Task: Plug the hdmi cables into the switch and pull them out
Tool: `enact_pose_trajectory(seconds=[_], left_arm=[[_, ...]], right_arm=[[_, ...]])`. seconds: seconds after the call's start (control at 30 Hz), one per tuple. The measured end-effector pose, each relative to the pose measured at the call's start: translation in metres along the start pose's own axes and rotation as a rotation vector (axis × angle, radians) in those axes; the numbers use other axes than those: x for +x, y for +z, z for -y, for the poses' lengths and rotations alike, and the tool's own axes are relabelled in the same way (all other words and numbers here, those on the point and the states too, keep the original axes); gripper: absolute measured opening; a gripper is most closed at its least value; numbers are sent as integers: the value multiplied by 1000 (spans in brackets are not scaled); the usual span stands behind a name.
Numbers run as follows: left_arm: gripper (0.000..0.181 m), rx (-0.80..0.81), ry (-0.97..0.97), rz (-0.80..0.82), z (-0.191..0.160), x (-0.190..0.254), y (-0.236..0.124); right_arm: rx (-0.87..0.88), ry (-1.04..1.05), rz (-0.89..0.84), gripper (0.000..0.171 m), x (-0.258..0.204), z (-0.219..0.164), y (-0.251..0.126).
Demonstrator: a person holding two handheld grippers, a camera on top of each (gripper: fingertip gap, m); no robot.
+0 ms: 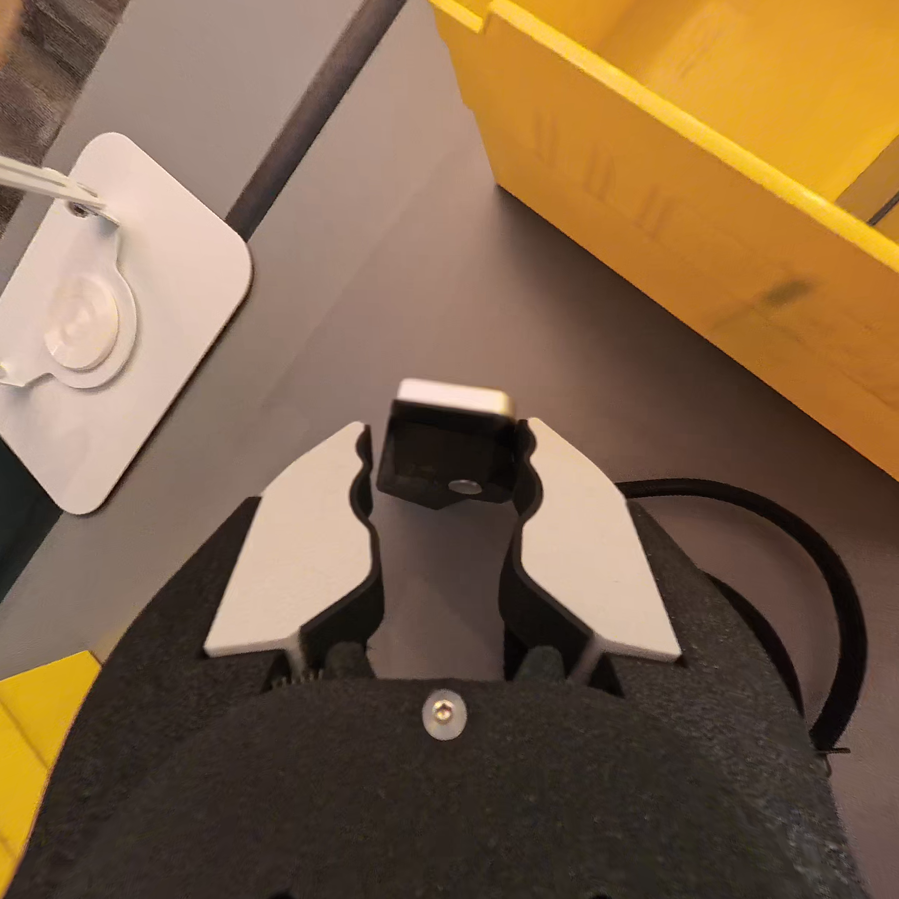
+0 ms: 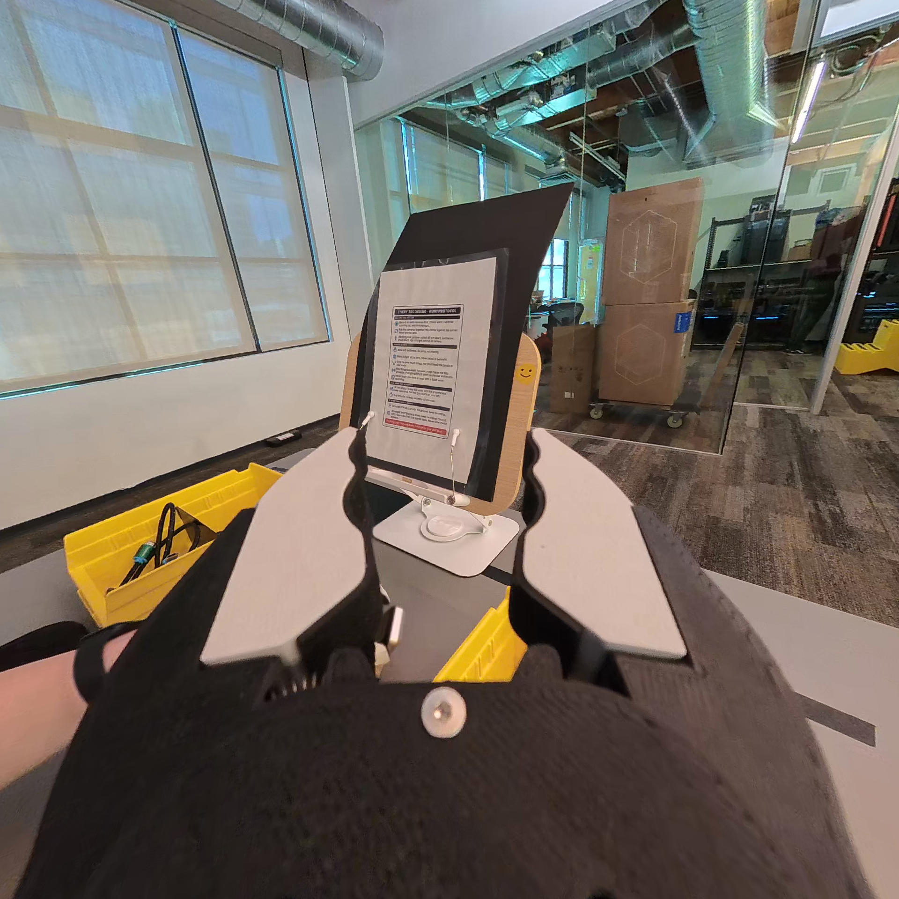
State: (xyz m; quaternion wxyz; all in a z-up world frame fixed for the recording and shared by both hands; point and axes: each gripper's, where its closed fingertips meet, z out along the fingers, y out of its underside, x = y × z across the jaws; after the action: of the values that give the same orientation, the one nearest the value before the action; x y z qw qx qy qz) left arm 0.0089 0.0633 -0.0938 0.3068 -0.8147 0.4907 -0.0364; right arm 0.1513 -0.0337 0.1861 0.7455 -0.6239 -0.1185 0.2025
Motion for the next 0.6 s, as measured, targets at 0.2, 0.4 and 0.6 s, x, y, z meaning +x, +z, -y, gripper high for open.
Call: enact_pose_trajectory(seconds=[0.2, 0.4, 0.6], left_arm=[[74, 242, -152, -10, -18, -16, -84], [55, 424, -411, 216, -134, -77, -208], [39, 310, -480, 320, -250, -141, -225]], right_arm=[[-2, -14, -13, 62, 0, 0, 0], [-9, -49, -9, 62, -10, 1, 4], [-16, -91, -6, 62, -19, 0, 10]])
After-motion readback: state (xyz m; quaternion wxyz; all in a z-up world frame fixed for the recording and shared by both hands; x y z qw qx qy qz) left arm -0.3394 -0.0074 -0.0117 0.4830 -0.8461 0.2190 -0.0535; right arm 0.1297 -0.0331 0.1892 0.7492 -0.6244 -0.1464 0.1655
